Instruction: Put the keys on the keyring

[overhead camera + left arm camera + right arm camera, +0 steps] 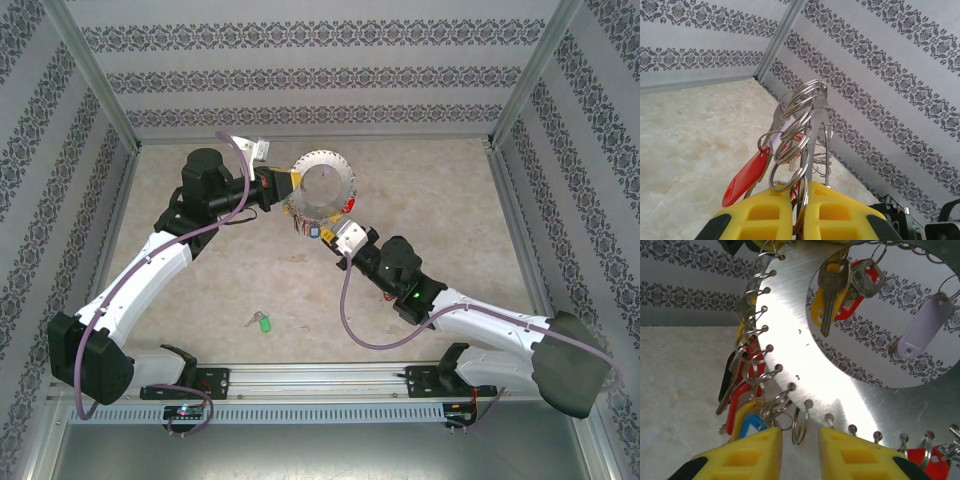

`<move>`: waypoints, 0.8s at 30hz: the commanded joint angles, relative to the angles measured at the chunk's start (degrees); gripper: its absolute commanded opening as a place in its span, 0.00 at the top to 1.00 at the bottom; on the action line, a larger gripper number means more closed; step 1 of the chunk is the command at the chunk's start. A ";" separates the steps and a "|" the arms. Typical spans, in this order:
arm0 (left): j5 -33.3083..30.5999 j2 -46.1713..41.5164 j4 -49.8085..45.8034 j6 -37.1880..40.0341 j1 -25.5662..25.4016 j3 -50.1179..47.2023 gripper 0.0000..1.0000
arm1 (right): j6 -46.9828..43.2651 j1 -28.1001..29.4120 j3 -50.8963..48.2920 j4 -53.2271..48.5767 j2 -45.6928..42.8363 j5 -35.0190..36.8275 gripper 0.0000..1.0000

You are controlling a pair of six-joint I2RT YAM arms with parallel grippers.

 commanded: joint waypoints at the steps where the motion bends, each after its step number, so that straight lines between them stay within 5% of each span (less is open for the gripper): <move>1: 1.49 -0.33 3.38 -0.94 -1.05 0.91 1.00 | 1.64 0.37 -0.09 4.47 -0.31 2.44 0.73; 24: 1.24 -0.23 4.60 -2.14 -1.27 0.57 1.00 | 3.39 0.55 0.70 4.98 3.14 1.15 0.81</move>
